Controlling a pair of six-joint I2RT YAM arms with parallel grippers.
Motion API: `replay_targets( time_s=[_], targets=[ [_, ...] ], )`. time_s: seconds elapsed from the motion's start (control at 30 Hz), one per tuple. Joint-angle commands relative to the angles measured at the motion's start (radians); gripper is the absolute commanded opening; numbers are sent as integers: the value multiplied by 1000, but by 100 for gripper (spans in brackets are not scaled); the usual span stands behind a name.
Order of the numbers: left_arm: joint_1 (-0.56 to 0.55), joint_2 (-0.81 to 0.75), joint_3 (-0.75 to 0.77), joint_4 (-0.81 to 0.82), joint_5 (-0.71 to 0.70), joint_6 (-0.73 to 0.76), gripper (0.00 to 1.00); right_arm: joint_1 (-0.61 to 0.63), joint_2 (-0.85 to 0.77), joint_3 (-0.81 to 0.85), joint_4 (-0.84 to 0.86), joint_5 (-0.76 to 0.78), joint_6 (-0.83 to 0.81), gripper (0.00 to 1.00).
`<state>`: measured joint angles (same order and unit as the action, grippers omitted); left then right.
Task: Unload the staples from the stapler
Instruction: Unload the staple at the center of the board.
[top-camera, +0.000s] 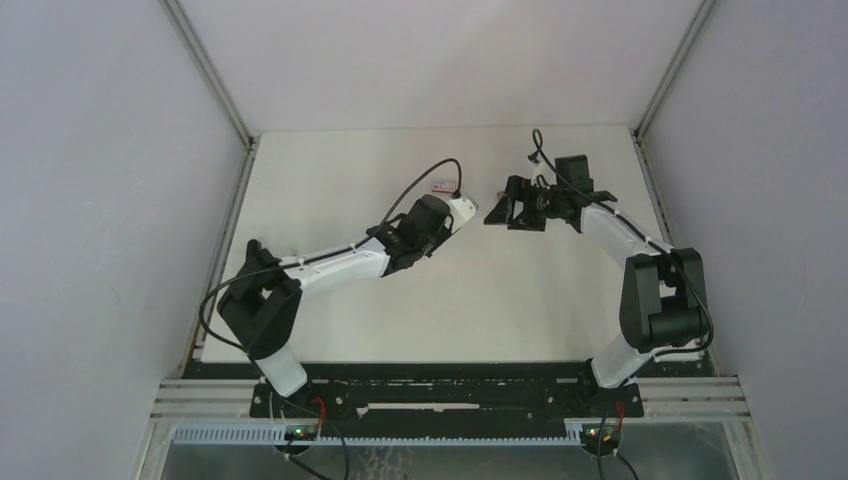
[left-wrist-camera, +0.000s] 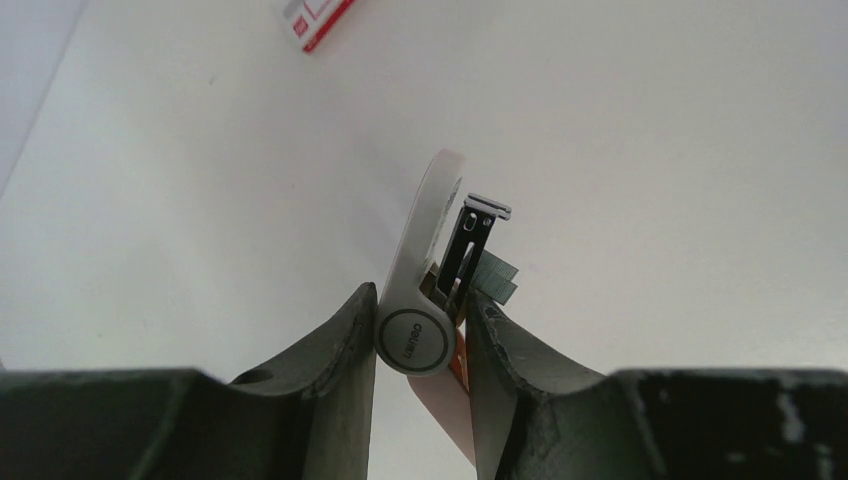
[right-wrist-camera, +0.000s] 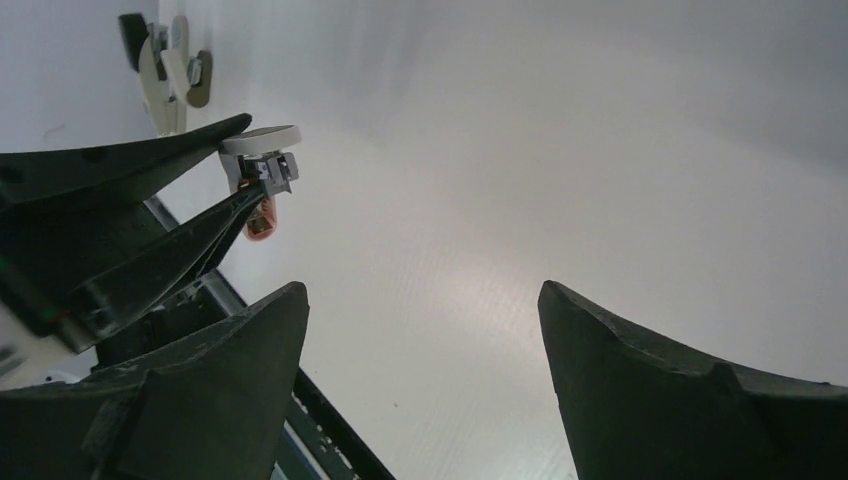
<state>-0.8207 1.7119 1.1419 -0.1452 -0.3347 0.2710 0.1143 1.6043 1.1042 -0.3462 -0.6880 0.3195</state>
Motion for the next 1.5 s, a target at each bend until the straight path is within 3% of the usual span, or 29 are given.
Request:
replay_targets(
  time_s=[0.0,0.13,1.47],
  targets=[
    [-3,-84,63,4,101,-33,0,50,34,-5,133,-80,107,86],
    [1,-86,63,-1,139,-52,0,90,88,-6,181,-190,191,86],
    [43,-87,88,-35,270,-143,0,228,132,-4,144,-31,113,87]
  ],
)
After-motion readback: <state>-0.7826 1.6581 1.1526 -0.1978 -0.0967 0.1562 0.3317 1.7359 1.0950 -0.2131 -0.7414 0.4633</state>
